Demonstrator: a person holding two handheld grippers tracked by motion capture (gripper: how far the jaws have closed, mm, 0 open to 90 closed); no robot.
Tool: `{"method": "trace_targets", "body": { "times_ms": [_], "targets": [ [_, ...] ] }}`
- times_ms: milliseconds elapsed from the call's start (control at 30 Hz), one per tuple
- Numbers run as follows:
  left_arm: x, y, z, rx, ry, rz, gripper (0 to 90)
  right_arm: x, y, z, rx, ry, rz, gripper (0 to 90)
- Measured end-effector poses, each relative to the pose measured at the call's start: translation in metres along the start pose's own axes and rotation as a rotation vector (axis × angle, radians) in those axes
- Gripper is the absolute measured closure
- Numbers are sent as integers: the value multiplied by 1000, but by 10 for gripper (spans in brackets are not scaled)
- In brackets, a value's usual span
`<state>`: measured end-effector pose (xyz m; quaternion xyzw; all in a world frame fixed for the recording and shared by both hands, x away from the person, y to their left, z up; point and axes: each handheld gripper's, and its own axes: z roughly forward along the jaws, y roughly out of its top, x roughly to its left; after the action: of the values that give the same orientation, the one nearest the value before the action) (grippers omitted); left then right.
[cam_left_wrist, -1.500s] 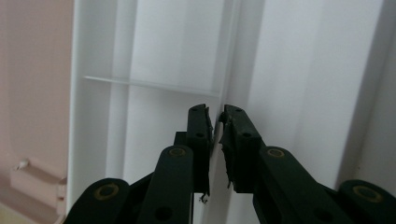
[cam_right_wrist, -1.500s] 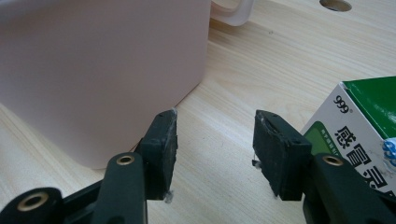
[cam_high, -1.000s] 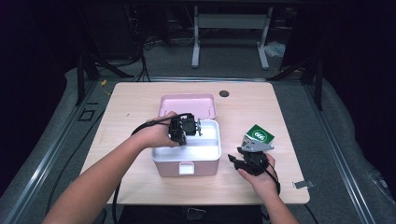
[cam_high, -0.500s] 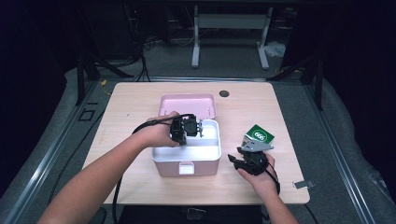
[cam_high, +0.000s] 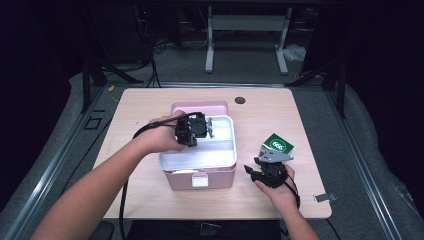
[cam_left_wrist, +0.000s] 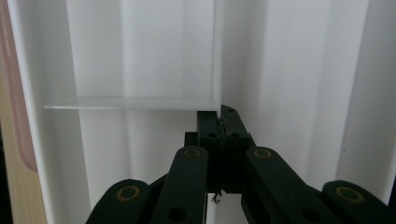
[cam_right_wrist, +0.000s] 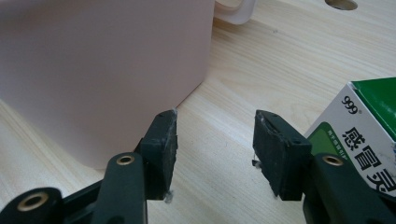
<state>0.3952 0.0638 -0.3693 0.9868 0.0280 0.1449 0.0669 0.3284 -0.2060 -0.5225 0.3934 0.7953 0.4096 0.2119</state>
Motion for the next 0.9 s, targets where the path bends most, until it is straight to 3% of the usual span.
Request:
{"method": "trace_targets", "body": {
  "times_ms": [100,133,167,200,400,433,500,667,700,733,767,900],
  "targets": [
    [4,-16,-12,8,11,-27,897,0,0,-1,-4,3,-1,493],
    [7,-29,-16,11,22,-50,897,0,0,-3,-4,1,-2,492],
    [7,-29,-16,11,22,-50,897,0,0,-3,-4,1,-2,492],
    [11,-50,-22,4,35,-86,897,0,0,-4,-9,-5,-3,492],
    [24,-111,-29,45,29,-199,897,1,1,-6,-21,-15,-3,491],
    [24,-111,-29,45,29,-199,896,1,1,-6,-21,-15,-3,491],
    [27,-135,-31,52,33,-248,896,1,3,-4,-18,-19,-8,488],
    [27,-188,-29,67,41,-361,896,5,5,0,-10,-21,-34,484],
    [27,-188,-29,67,41,-361,896,5,5,0,-10,-21,-34,484],
    [24,-202,-26,71,35,-390,896,6,5,1,-1,-21,-43,483],
    [24,-202,-26,71,35,-390,896,6,5,1,-1,-21,-43,483],
    [19,-228,-11,78,21,-454,897,8,5,-2,-11,-19,-42,481]
  ]
}}
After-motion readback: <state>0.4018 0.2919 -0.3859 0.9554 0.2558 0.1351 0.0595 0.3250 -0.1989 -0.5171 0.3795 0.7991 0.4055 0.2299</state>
